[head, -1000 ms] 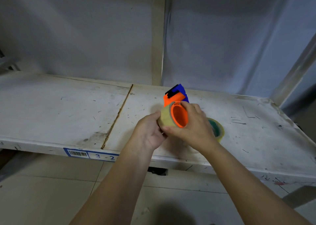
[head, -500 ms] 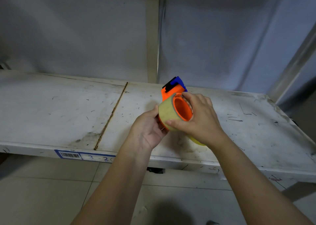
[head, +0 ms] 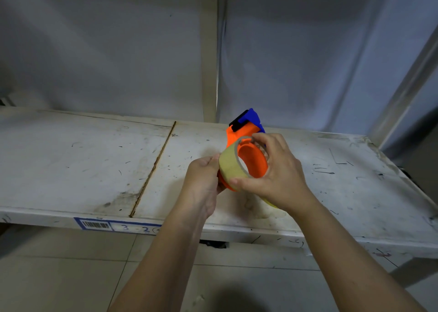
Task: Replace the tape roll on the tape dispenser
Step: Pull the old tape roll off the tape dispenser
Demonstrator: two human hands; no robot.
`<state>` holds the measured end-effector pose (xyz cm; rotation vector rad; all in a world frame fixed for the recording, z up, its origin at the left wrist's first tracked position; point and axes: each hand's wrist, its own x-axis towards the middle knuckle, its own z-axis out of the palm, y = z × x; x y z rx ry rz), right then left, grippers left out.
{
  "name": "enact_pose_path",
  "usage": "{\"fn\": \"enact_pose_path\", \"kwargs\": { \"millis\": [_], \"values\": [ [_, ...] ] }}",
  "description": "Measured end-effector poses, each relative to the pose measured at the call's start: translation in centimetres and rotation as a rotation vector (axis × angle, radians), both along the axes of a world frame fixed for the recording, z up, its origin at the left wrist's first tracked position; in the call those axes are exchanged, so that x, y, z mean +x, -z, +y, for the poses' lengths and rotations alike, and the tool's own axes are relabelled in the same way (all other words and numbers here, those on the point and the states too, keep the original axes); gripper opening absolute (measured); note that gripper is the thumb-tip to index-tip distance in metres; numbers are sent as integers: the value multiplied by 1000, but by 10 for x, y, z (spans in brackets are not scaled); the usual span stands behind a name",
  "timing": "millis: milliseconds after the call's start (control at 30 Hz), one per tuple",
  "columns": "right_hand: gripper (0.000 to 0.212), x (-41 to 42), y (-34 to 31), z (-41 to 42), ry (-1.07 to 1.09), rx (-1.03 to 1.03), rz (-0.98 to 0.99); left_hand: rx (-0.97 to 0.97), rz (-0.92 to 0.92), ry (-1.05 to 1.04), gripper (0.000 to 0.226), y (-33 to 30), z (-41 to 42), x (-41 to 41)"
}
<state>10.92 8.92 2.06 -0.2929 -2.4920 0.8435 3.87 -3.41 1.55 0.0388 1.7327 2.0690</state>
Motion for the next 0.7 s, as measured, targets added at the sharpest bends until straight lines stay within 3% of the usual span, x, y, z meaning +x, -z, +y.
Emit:
{"fn": "enact_pose_path", "kwargs": {
  "millis": [133, 267, 367, 567, 700],
  "values": [
    [94, -3, 1, -4, -27, -251, -22, -106, 172, -31, 31, -1, -1, 2],
    [98, -4, -5, -6, -64, -227, -5, -190, 321, -54, 31, 3, -5, -3],
    [85, -1, -10, -4, -72, -144, 7, -88, 265, 7, 32, 6, -7, -2],
    [61, 2, -10, -4, -115, -204, 39, 24, 174, 32, 35, 4, -3, 1],
    [66, 0, -7, -1, -89, -228, 65, 33, 136, 4, 36, 3, 1, 4]
  ]
}}
